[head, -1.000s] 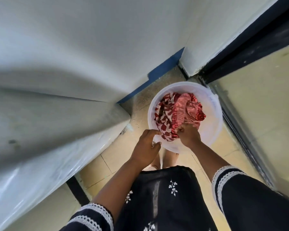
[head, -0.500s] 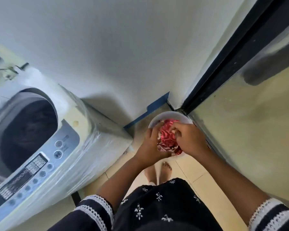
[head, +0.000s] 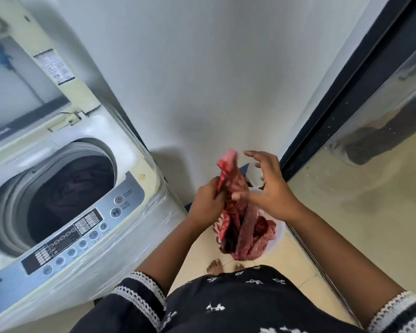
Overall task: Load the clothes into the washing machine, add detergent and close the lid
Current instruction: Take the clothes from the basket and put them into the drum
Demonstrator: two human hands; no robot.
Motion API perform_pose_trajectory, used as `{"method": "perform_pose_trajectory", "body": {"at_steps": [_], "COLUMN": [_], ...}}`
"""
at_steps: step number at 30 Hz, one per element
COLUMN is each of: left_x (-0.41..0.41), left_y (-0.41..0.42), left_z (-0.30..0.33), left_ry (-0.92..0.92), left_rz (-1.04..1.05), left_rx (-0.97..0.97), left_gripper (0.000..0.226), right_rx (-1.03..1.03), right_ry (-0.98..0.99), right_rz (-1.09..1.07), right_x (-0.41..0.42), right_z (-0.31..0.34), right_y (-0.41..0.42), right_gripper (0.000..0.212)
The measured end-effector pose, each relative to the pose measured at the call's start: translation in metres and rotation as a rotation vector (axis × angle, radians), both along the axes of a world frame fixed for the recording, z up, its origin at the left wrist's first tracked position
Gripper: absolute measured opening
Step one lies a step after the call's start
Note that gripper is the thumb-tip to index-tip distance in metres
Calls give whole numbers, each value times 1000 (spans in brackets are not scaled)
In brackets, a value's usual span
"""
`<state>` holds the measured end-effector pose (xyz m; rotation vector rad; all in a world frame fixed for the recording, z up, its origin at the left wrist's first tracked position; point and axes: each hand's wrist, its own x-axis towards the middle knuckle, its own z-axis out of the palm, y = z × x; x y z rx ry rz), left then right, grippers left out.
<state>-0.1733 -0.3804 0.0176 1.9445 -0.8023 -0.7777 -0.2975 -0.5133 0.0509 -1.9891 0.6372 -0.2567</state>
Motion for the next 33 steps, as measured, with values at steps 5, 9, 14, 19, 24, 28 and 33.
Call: {"method": "perform_pose_trajectory", "body": {"at_steps": [5, 9, 14, 19, 24, 28, 33], "left_x": [3, 16, 0, -3, 18, 11, -25], "left_y": [5, 19, 34, 40, 54, 43, 20], "left_z": [39, 26, 5, 27, 48, 48, 26], "left_ry": [544, 501, 450, 479, 491, 311, 190], "left_rz": [175, 352, 198, -92, -22, -33, -272], "left_rx": [-227, -168, 11, 58, 106, -45, 92], "left_gripper": [21, 26, 65, 68, 32, 65, 29], "right_rx": [290, -50, -545, -700, -716, -601, -546], "right_ry": [204, 372, 556, 507, 572, 432, 93], "right_rz": [214, 249, 261, 155, 93, 148, 255], "right_x": [-9, -4, 14, 29, 13, 24, 49], "right_z": [-38, -32, -2, 13, 19, 43, 66], "right_y": [13, 18, 18, 18, -7, 12, 61], "right_gripper": [64, 35, 36, 26, 40, 53, 72]}}
